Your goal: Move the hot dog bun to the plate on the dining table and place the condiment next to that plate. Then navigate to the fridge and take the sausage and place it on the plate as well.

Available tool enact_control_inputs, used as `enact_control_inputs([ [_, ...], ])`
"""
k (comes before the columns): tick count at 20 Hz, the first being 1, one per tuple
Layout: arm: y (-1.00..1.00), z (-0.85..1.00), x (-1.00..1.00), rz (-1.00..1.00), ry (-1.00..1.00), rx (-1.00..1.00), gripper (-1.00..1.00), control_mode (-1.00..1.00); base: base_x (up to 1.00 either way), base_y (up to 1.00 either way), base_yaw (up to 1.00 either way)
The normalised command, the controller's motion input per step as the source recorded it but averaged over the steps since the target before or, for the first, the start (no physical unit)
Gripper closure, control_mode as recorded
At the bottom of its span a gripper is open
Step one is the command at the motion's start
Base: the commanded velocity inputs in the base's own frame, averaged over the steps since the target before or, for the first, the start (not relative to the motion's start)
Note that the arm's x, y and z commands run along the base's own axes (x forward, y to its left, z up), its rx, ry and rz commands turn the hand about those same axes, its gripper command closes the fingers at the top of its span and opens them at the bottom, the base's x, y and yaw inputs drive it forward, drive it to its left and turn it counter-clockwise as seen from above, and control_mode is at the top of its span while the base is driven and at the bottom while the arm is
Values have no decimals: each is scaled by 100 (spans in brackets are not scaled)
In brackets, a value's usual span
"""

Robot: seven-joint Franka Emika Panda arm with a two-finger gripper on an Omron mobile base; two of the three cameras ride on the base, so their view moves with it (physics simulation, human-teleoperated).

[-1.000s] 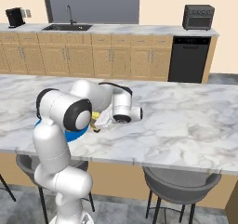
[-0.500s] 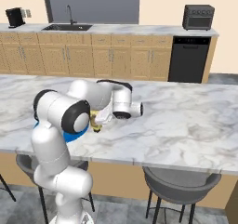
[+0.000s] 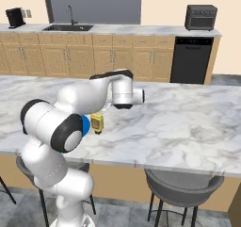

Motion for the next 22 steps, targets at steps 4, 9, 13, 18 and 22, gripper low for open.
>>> enact_control_inputs([
  [4,68,99,-73,-1,17,-4,-100,-100,0,0,0],
  [9,58,97,-45,-4,42,-4,-100,-100,0,0,0],
  [13,36,84,-36,-12,46,-9,-100,-100,0,0,0],
  [18,18,27,-41,-18,48,-15,-100,-100,0,0,0],
  [22,1,0,-44,-19,47,-18,-100,-100,0,0,0],
])
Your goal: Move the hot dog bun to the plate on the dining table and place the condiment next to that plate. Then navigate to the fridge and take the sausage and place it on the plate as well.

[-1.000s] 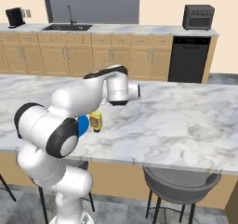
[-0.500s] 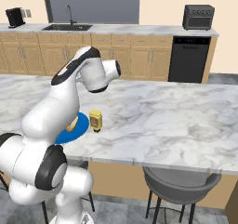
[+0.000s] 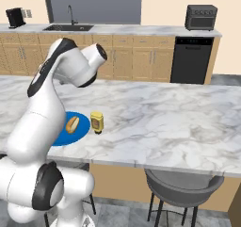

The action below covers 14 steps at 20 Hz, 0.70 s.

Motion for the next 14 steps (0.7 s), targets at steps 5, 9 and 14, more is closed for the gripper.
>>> enact_control_inputs([
  [5,0,-2,-40,-18,39,-20,-100,-100,0,0,0],
  [9,0,-14,-34,-15,25,-27,-100,-100,0,0,0],
  [14,2,-4,-17,-10,2,-44,-100,-100,0,0,0],
])
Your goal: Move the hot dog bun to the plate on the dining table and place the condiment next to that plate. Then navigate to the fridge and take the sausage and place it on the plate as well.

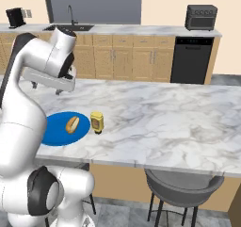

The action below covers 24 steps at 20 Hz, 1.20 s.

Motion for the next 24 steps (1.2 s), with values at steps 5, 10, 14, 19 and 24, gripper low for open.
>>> enact_control_inputs([
  [5,0,-38,-18,-5,-6,-40,-100,-100,0,0,0],
  [10,0,-91,-13,-4,-10,-25,-100,-100,0,0,0],
  [14,0,-67,0,-3,0,-11,-100,-100,0,0,0],
  [19,0,-8,-1,0,1,0,-100,100,-58,1,-3],
  [24,0,0,0,0,0,0,-100,100,-100,52,-1],
])
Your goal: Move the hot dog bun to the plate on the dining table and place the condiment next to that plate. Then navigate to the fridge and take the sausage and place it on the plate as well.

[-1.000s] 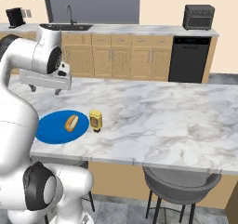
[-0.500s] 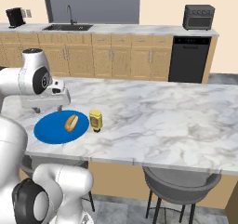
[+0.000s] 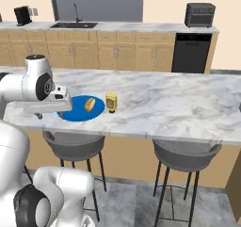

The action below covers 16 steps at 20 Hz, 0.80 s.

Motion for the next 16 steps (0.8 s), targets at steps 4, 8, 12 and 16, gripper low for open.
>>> enact_control_inputs([
  [4,0,0,0,0,0,0,-100,100,-83,100,0],
  [8,0,0,0,0,0,0,-100,100,-55,100,0],
  [12,0,0,0,0,0,0,-100,100,-34,100,0],
  [16,0,0,0,0,0,0,-100,100,-25,100,0],
])
